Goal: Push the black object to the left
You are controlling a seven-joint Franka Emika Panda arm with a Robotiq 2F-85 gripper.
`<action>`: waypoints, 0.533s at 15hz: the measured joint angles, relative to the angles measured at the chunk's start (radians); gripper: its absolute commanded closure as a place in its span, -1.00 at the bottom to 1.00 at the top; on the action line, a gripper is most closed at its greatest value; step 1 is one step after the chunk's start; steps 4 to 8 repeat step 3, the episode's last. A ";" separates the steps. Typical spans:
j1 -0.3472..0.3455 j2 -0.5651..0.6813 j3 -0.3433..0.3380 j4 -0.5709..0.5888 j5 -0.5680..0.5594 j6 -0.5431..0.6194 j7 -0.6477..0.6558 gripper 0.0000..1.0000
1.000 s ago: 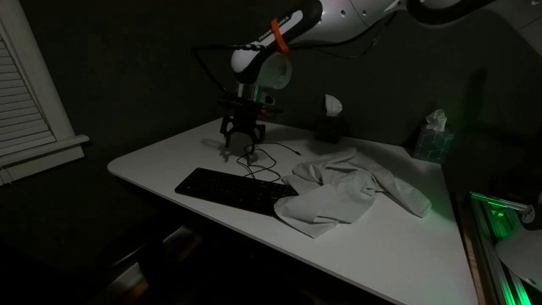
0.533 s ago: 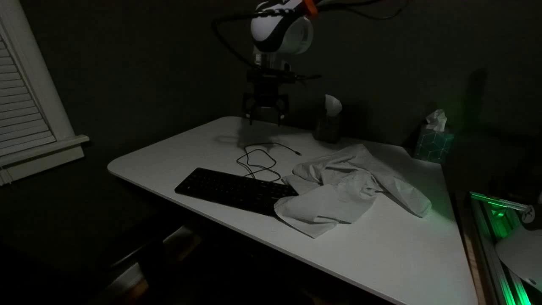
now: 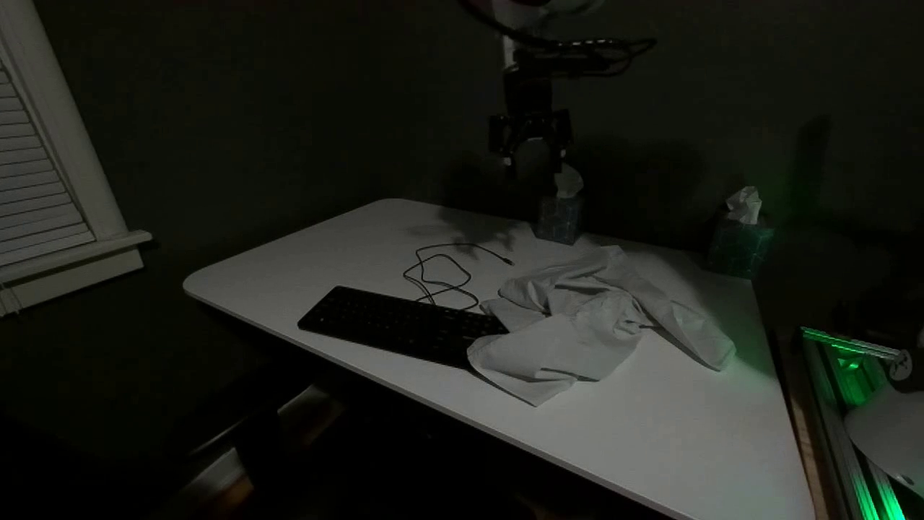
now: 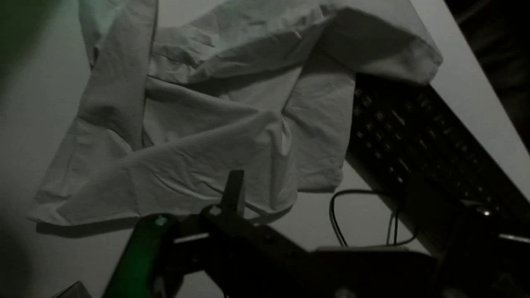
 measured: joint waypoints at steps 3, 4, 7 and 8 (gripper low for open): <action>-0.016 -0.109 -0.001 -0.074 0.000 -0.049 -0.121 -1.00; -0.016 -0.109 -0.001 -0.074 0.000 -0.049 -0.121 -1.00; -0.016 -0.109 -0.001 -0.074 0.000 -0.049 -0.121 -1.00; -0.016 -0.109 -0.001 -0.074 0.000 -0.049 -0.121 -1.00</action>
